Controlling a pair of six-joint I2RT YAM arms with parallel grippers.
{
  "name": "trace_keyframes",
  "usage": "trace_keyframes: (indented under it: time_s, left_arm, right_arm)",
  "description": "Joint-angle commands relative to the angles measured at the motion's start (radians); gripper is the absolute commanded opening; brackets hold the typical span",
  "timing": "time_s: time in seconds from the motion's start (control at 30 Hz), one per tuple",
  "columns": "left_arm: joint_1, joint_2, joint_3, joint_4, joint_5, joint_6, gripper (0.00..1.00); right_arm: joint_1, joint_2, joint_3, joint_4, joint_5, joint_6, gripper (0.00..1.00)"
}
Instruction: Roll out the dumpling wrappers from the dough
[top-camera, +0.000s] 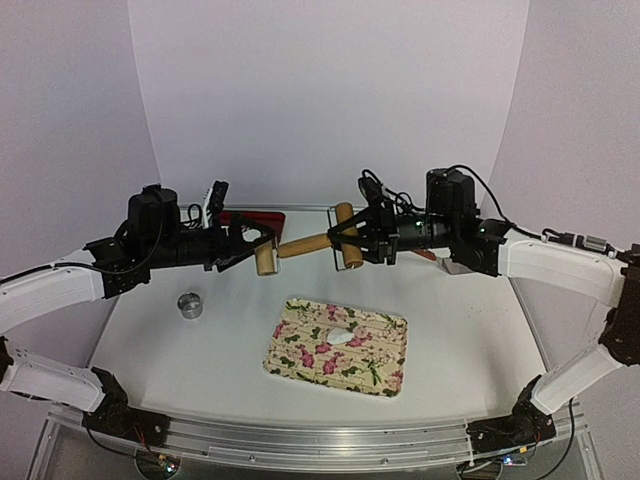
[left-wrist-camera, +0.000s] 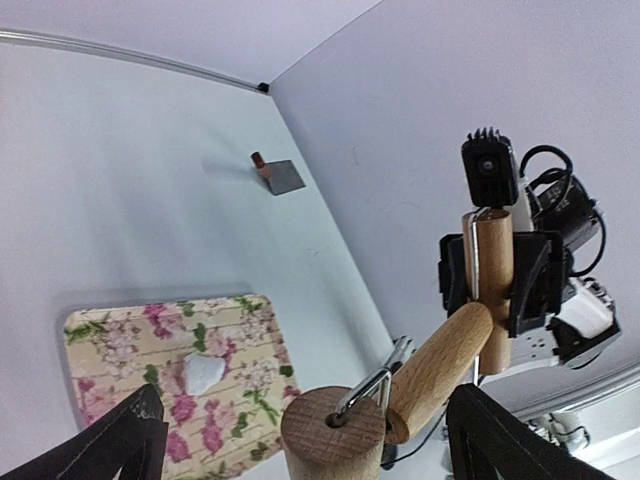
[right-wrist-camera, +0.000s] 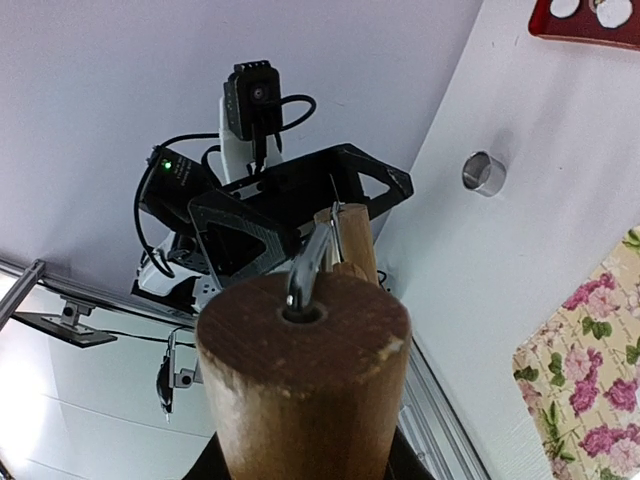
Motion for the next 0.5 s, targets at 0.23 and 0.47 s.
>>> trace_keyframes:
  time_s: [0.23,0.47]
  left_arm:
    - [0.001,0.044,-0.029,0.375,0.359,-0.191,0.94]
    - [0.001,0.086,-0.034,0.462,0.407,-0.237,0.7]
  right_arm:
    - [0.002,-0.008,0.042,0.297,-0.071,0.13,0.0]
    - [0.003,0.006,0.04,0.307,-0.096,0.147,0.0]
